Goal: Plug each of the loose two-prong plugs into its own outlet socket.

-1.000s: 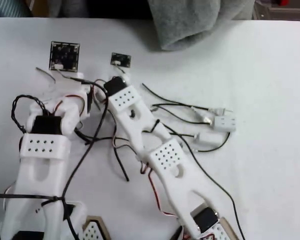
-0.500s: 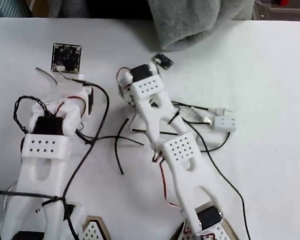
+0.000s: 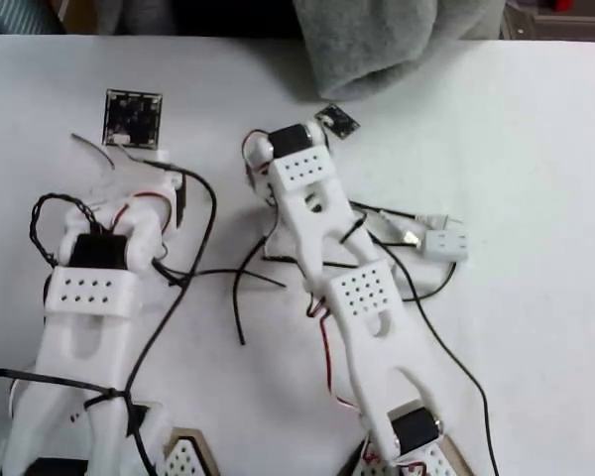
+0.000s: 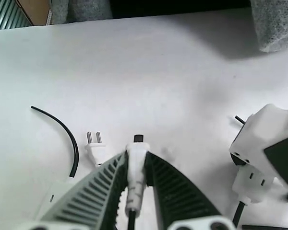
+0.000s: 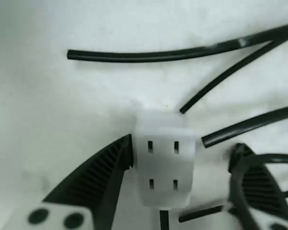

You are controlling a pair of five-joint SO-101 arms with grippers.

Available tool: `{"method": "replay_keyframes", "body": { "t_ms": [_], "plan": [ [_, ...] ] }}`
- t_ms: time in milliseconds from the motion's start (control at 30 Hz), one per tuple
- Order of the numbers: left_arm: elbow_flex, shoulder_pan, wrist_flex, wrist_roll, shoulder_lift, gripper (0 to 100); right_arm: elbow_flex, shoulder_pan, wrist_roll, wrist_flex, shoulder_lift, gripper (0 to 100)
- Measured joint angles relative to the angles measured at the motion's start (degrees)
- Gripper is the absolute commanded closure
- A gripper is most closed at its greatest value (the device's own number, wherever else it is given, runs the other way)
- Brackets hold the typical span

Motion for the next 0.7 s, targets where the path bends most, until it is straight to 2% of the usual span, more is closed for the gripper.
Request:
{"method": "replay_keyframes", "body": {
  "t_ms": [100, 367, 567, 700],
  "plan": [
    [0.0, 0.0, 0.0, 0.0, 0.0, 98, 0.2, 0.5, 2.3, 0.5, -2.6, 62.9],
    [-2.5, 0.0, 2.1, -2.5, 0.0, 98, 0.2, 2.8, 18.0, 1.1, -13.6, 62.9],
    [-8.5, 0.0, 8.9, -3.7, 0.0, 98, 0.2, 12.8, 21.5, 1.1, -17.8, 62.9],
    [-13.5, 0.0, 11.3, -3.7, 1.2, 98, 1.4, 20.7, 30.2, 1.1, -18.1, 62.9]
  ]
}}
